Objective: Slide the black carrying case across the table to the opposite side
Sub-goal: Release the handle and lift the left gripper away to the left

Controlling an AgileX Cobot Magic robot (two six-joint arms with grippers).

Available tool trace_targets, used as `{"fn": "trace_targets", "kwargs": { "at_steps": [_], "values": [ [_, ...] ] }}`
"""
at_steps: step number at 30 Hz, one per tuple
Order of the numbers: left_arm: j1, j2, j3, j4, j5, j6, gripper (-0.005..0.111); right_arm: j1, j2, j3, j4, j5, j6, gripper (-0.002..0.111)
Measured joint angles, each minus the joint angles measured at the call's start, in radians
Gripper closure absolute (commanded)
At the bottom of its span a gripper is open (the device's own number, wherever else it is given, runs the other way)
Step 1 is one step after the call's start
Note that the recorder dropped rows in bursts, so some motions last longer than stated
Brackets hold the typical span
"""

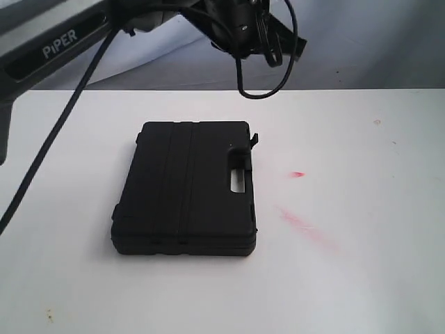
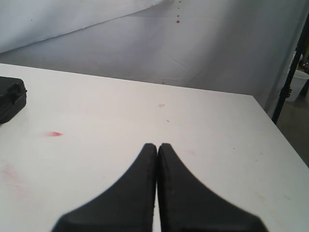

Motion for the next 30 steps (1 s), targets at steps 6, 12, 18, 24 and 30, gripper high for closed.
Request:
{"fn": "trace_targets", "kwargs": {
  "at_steps": [6, 12, 18, 24, 30],
  "values": [
    [-0.004, -0.158, 0.300, 0.021, -0.336, -0.001, 0.107, 0.000, 0.000, 0.000, 0.000, 0.000, 0.000, 0.108],
    [-0.007, -0.356, 0.639, 0.138, -0.585, -0.081, 0.107, 0.000, 0.000, 0.000, 0.000, 0.000, 0.000, 0.108],
    [-0.007, -0.551, 0.902, 0.336, -0.645, -0.250, 0.107, 0.000, 0.000, 0.000, 0.000, 0.000, 0.000, 0.108],
    [0.028, -0.794, 1.120, 0.447, -0.645, -0.394, 0.107, 0.000, 0.000, 0.000, 0.000, 0.000, 0.000, 0.108],
    [0.140, -1.056, 1.309, 0.484, -0.645, -0.425, 0.107, 0.000, 0.000, 0.000, 0.000, 0.000, 0.000, 0.108]
  ]
}}
